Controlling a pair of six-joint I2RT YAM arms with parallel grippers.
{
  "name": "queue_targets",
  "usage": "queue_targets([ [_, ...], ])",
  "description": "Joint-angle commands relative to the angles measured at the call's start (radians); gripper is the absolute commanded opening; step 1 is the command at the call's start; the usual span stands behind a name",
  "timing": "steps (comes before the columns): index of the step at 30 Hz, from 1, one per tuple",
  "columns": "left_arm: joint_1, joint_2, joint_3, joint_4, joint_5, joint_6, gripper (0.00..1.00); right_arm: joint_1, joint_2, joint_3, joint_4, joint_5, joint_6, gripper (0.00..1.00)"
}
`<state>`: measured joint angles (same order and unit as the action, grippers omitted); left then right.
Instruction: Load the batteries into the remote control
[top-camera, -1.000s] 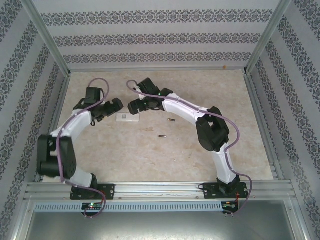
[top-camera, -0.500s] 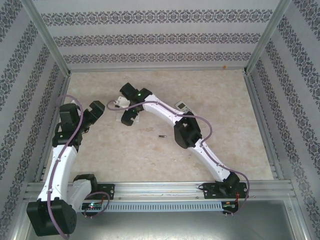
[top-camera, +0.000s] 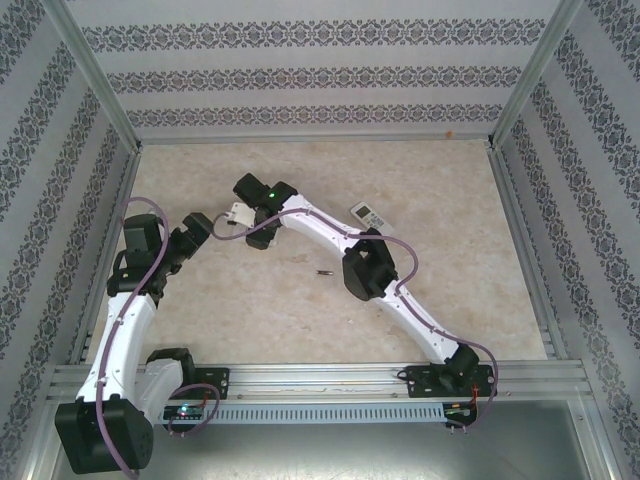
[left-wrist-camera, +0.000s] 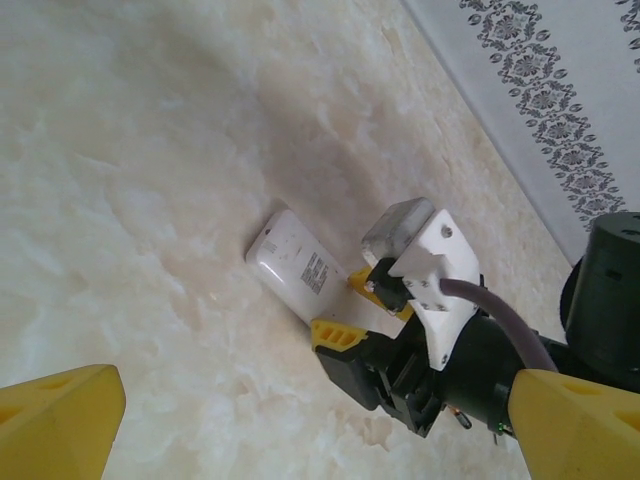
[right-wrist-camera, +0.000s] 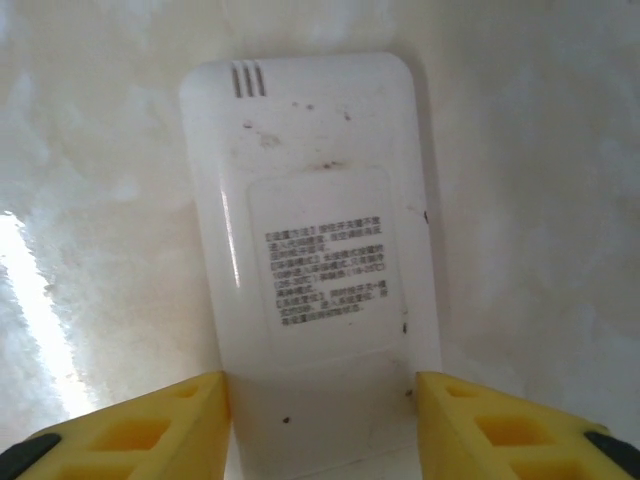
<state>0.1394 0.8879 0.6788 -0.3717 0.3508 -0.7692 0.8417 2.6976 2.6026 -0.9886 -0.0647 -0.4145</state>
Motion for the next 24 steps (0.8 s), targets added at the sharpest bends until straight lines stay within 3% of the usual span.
queue_targets([
  [1,0.012,-0.013,0.024,-0.061,-0.02,0.032,0.99,0.0,-0.095,-0.028,0.004,-0.125,0.098,0.48],
  [6,0.024,0.007,0.077,-0.065,0.034,0.021,0.99,-0.018,-0.288,-0.251,0.177,-0.22,0.231,0.46],
  [8,0.025,0.033,0.096,-0.055,0.077,0.016,0.98,-0.018,-0.352,-0.366,0.264,-0.219,0.246,0.5],
  [10,0.025,0.065,0.113,-0.049,0.122,0.02,0.97,-0.022,-0.396,-0.466,0.348,-0.197,0.241,0.69],
  [12,0.025,0.087,0.12,-0.061,0.125,0.029,0.97,-0.035,-0.392,-0.494,0.364,-0.188,0.233,0.79],
  [19,0.025,0.103,0.129,-0.097,0.11,0.014,0.97,-0.053,-0.085,-0.004,-0.001,-0.157,0.182,0.89],
  [24,0.026,0.101,0.12,-0.084,0.113,-0.002,0.98,-0.052,-0.031,0.03,0.016,-0.161,0.158,0.97],
])
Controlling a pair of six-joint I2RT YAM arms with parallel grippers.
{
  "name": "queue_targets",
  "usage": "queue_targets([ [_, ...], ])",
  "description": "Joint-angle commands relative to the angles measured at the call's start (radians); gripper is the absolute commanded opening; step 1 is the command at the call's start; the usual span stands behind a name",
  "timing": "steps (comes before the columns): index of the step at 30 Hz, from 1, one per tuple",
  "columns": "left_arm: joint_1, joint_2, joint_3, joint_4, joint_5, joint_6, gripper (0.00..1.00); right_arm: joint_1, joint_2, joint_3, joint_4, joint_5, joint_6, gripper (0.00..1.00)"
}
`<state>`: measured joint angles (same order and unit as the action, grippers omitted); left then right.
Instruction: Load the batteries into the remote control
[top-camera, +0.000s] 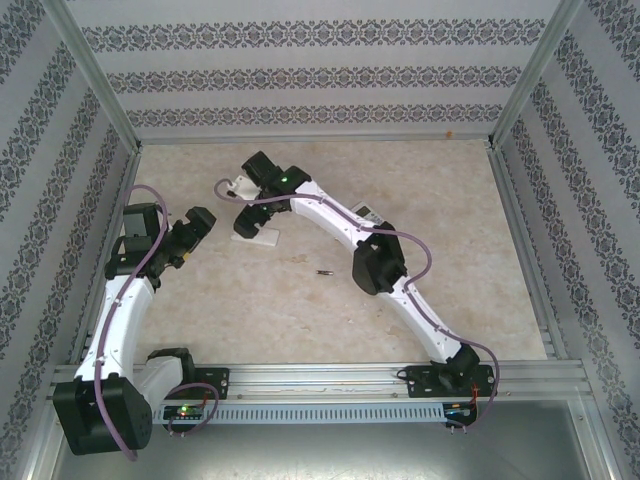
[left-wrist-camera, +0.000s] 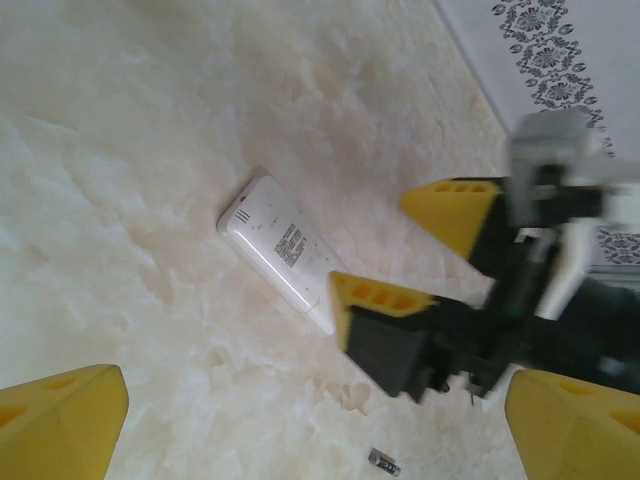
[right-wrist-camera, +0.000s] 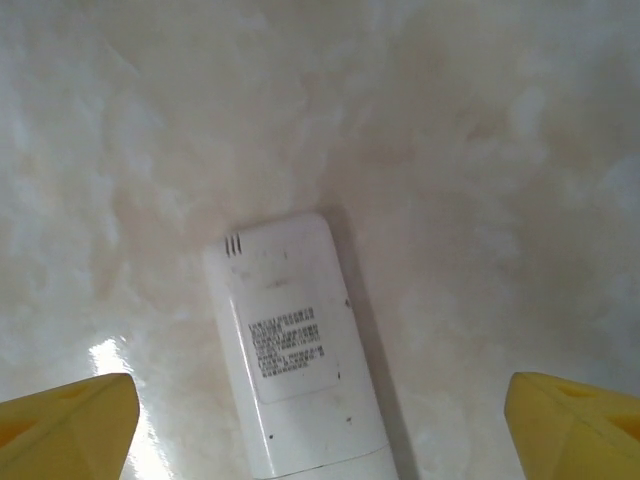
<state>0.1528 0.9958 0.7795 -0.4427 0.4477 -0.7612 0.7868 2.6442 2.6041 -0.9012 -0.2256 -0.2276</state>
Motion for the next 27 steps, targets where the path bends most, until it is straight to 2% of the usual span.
queue_targets([
  [1,0.013,-0.006,0.017,-0.012,0.015,-0.011,0.98,0.003,0.03,0.031,-0.071,0.0,-0.029,0.97],
  [6,0.012,-0.008,0.002,0.011,0.014,-0.023,0.98,0.009,0.08,0.065,-0.091,0.024,-0.02,0.97],
  [14,0.012,-0.017,-0.003,0.022,-0.003,-0.022,0.98,0.017,0.142,0.097,-0.148,0.064,0.004,0.89],
  [21,0.013,-0.013,-0.019,0.036,0.005,-0.028,0.98,0.047,0.166,0.103,-0.169,0.129,-0.046,0.69],
  [24,0.013,-0.013,-0.034,0.053,0.022,-0.044,0.98,0.049,0.167,0.106,-0.176,0.114,-0.041,0.55],
  [27,0.013,-0.01,-0.035,0.05,0.021,-0.049,0.98,0.048,0.153,0.12,-0.177,0.076,-0.02,0.51],
])
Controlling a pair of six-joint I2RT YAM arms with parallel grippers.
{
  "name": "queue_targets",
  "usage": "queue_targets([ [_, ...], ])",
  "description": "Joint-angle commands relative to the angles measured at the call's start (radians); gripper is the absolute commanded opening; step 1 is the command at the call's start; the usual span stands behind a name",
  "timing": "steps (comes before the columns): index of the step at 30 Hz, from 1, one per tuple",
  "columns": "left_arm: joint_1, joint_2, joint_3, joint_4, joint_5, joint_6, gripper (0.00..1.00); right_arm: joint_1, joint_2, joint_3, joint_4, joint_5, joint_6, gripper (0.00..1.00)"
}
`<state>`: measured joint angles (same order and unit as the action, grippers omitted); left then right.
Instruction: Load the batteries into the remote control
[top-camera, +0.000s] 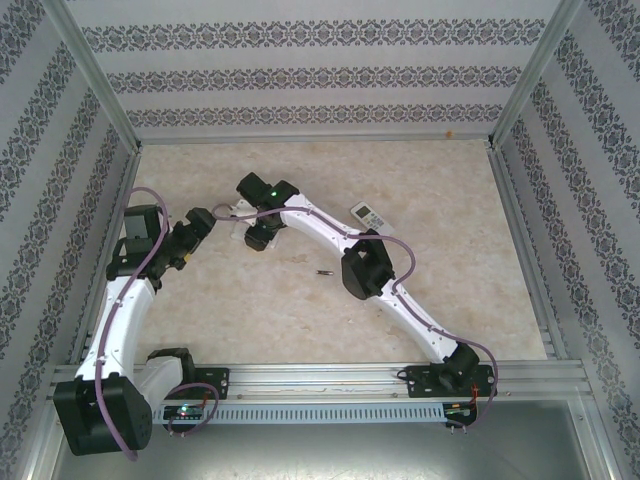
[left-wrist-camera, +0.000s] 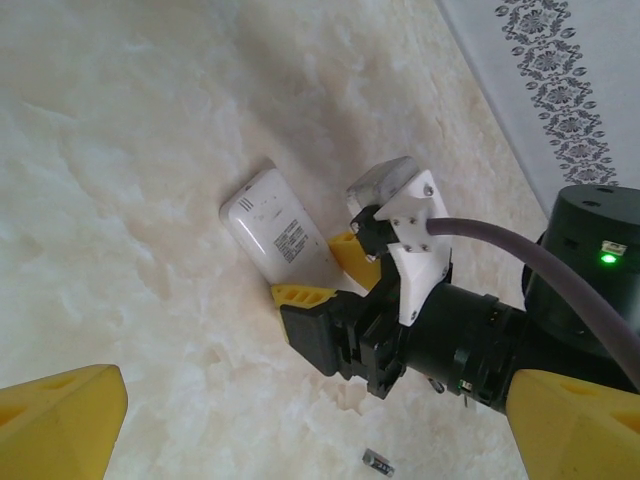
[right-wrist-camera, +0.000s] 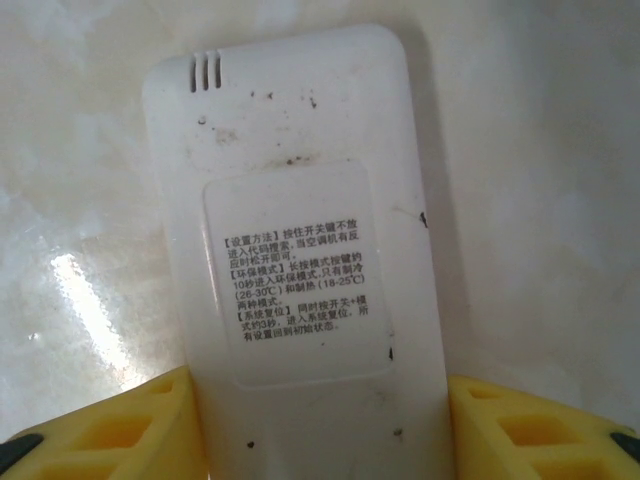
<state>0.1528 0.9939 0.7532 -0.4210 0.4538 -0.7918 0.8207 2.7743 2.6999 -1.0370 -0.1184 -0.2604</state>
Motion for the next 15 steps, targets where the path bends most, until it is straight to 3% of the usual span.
queue_targets([
  [1,0.014,-0.004,-0.002,0.019,0.009,-0.015,0.98,0.013,0.009,0.027,-0.038,-0.059,0.028,0.5],
  [6,0.014,0.03,0.018,-0.002,0.013,-0.01,0.98,-0.019,-0.154,-0.078,0.071,-0.244,0.176,0.43],
  [10,0.014,0.087,0.028,0.023,0.084,-0.035,0.99,-0.017,-0.335,-0.347,0.258,-0.288,0.259,0.41],
  [15,0.013,0.145,0.027,0.103,0.198,-0.064,0.84,-0.009,-0.472,-0.578,0.424,-0.323,0.35,0.41],
])
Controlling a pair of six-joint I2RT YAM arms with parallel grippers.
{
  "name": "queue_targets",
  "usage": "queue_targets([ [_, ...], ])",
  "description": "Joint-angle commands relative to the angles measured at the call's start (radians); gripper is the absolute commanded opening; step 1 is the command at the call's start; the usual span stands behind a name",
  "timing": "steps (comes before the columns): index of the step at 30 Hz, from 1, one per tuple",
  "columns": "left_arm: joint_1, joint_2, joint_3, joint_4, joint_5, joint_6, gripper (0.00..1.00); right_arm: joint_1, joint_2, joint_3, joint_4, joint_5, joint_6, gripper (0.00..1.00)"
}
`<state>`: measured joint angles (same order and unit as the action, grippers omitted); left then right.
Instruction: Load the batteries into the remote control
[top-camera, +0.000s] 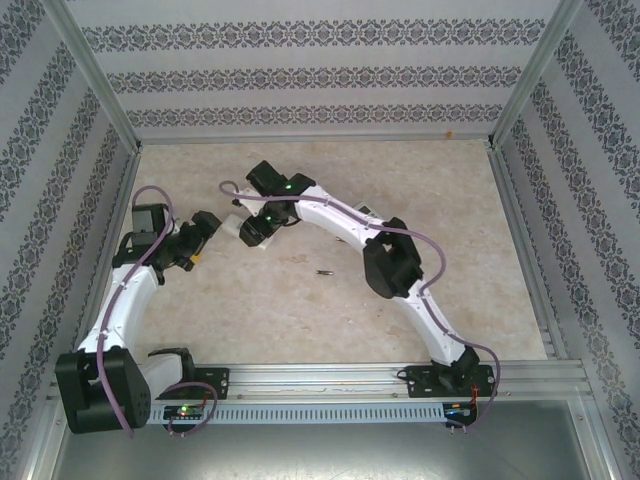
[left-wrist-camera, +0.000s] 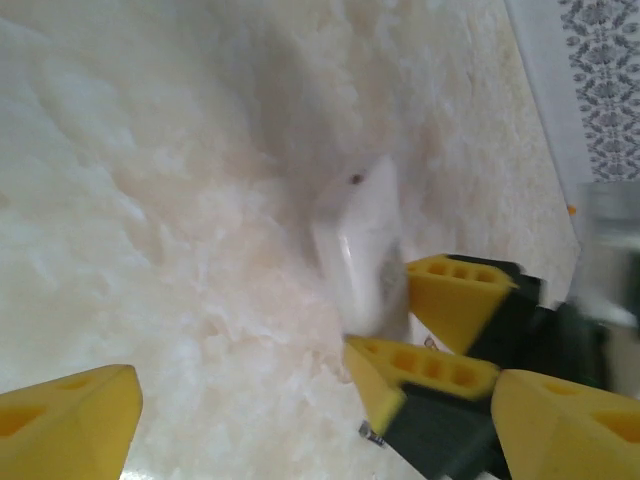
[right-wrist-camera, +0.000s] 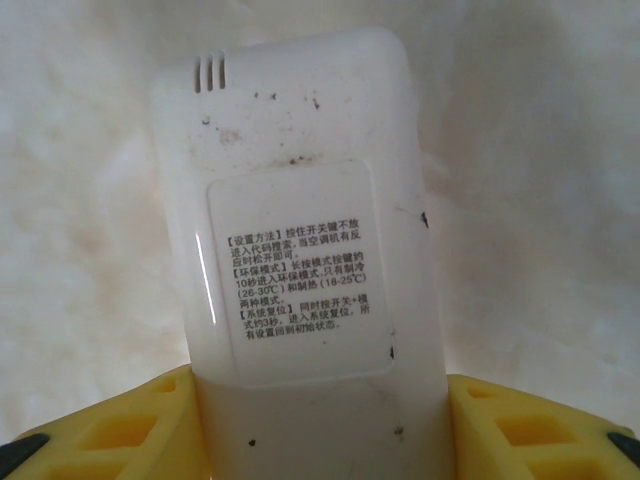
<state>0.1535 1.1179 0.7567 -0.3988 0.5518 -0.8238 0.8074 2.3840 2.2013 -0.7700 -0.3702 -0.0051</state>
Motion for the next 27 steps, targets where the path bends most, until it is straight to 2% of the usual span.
queue_targets([
  [1,0.012,0.029,0.019,0.103,0.117,-0.042,0.82,0.006,-0.093,-0.097,0.17,-0.082,0.115,0.41],
  [7,0.01,0.066,-0.006,0.185,0.15,-0.095,0.64,0.028,-0.135,-0.166,0.257,-0.136,0.194,0.42],
  [14,-0.008,0.108,-0.018,0.224,0.149,-0.113,0.46,0.048,-0.111,-0.137,0.256,-0.162,0.219,0.42],
  [21,-0.018,0.145,-0.029,0.23,0.143,-0.114,0.14,0.055,-0.097,-0.133,0.295,-0.213,0.286,0.42],
  [24,-0.038,0.156,0.019,0.124,0.073,-0.048,0.08,0.053,-0.109,-0.125,0.29,-0.232,0.295,0.51],
  [27,-0.132,0.219,0.201,-0.219,-0.179,0.152,0.07,0.034,-0.175,-0.142,0.263,-0.201,0.268,0.72],
])
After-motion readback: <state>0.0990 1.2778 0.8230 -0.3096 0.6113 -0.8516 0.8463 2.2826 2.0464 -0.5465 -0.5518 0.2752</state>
